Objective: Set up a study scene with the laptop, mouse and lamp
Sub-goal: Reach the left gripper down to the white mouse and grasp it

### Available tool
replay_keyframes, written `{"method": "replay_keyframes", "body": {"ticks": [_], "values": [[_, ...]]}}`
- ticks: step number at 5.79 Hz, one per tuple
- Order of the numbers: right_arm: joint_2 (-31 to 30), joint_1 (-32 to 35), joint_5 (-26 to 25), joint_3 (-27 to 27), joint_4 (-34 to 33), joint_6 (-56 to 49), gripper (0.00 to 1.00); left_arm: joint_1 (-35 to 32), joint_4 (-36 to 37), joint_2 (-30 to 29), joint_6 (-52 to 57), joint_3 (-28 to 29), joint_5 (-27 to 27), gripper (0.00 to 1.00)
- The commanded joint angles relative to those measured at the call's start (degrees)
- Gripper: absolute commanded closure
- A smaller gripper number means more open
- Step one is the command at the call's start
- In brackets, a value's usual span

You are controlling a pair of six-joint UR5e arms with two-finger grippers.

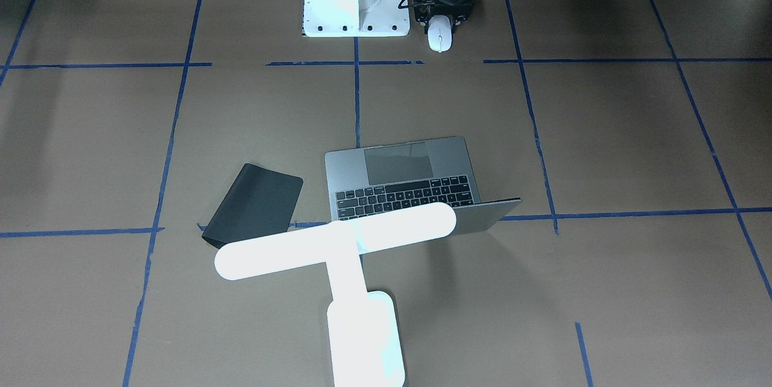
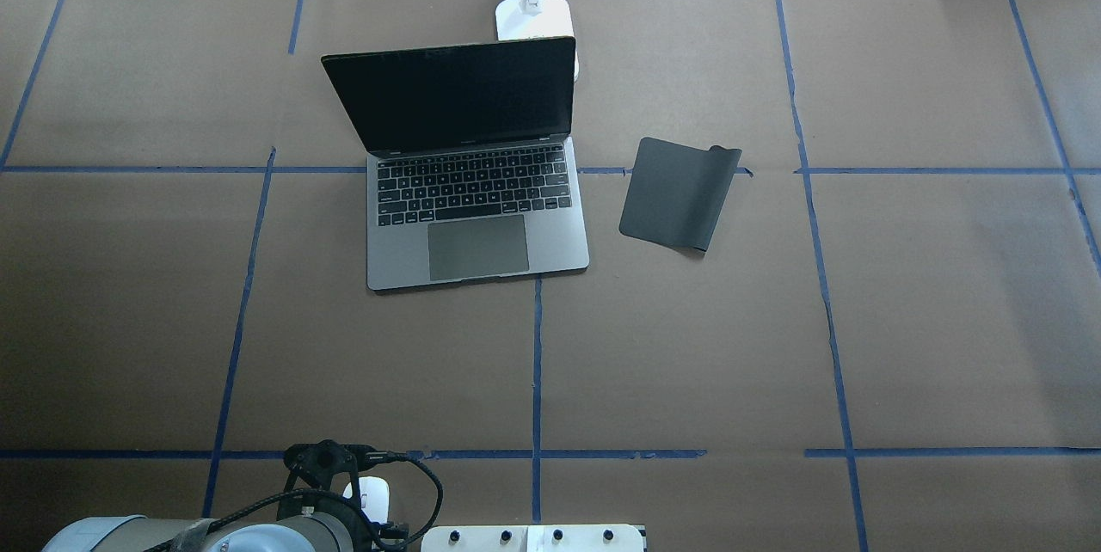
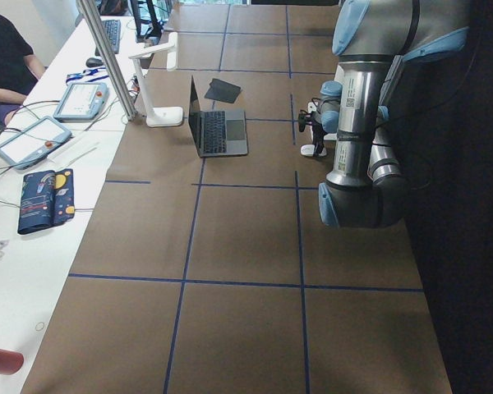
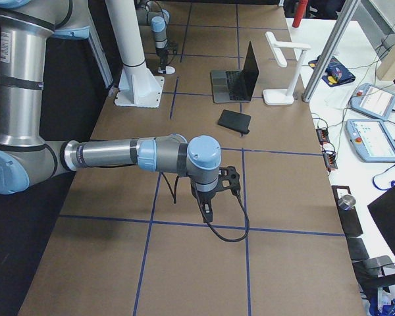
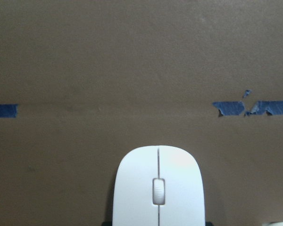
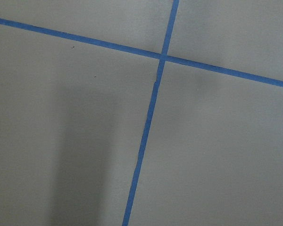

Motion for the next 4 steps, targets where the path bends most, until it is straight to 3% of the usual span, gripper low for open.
{"method": "replay_keyframes", "body": {"ticks": [1,4], "values": [[0.0,0.3,0.0,0.0,0.0,0.0,0.0,-0.1,0.0,0.0,0.0,-0.4,-0.3,0.44],[-0.1,0.7,0.1,0.0,-0.1,0.0,0.0,-2.8,0.9,0.0,0.3,-4.9,-0.4,0.62]]}}
